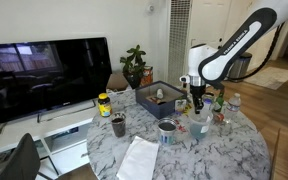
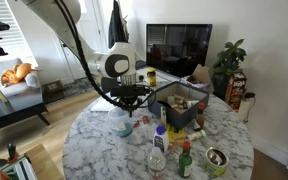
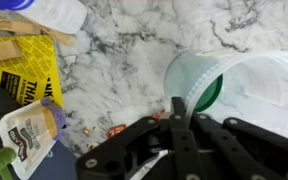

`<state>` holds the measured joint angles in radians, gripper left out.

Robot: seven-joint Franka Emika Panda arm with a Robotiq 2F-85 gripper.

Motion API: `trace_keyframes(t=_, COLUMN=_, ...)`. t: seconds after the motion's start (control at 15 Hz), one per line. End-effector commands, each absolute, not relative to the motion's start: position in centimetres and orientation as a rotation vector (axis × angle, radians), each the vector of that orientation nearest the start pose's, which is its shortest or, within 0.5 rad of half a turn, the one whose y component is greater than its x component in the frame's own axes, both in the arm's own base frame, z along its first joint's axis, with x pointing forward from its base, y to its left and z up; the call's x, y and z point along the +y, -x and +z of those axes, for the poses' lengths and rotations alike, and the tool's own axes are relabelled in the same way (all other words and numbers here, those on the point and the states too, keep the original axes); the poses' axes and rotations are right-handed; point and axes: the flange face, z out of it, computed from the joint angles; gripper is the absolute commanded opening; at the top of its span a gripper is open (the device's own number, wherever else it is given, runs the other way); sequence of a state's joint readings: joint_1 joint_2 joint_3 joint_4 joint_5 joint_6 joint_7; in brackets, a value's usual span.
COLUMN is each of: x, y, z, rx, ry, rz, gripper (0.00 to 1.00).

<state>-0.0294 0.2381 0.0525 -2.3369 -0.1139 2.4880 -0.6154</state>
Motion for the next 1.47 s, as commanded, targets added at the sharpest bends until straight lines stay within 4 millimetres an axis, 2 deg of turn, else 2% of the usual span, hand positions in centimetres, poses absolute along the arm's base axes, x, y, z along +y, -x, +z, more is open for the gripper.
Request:
trace_keyframes(t=0.0, x=1.2, y=-48.8, z=21.2, rx=-1.198, ry=2.925, rz=0.22, gripper=0.01)
trace_keyframes(t=0.33, x=1.4, y=-47.5, z=20.2, rx=-1.194, ry=2.903, rz=0.243, gripper=0.01)
trace_keyframes(t=0.4, x=1.4, y=-47.4, z=20.4, rx=-1.176, ry=2.903, rz=0.234, gripper=0.28)
trace_keyframes(t=0.47, x=1.3, y=-47.3, z=20.6, rx=-1.179, ry=2.897, rz=0.234, gripper=0.29)
trace_keyframes(t=0.6, x=0.9, y=-47.1, z=21.9, rx=-1.185, ry=2.887, rz=0.218, gripper=0.42)
trace_keyframes(t=0.87, x=-0.6, y=-47.0, z=25.7, rx=-1.257, ry=2.878, rz=0.151, gripper=0.73)
trace_keyframes(t=1.07, x=-0.9, y=-48.3, z=28.8, rx=-1.237, ry=2.902, rz=0.045, gripper=0.94)
trace_keyframes(t=1.2, x=0.0, y=-49.4, z=29.8, rx=-1.231, ry=2.91, rz=0.006, gripper=1.0)
trace_keyframes(t=1.4, x=1.9, y=-51.1, z=29.4, rx=-1.255, ry=2.9, rz=-0.006, gripper=1.0)
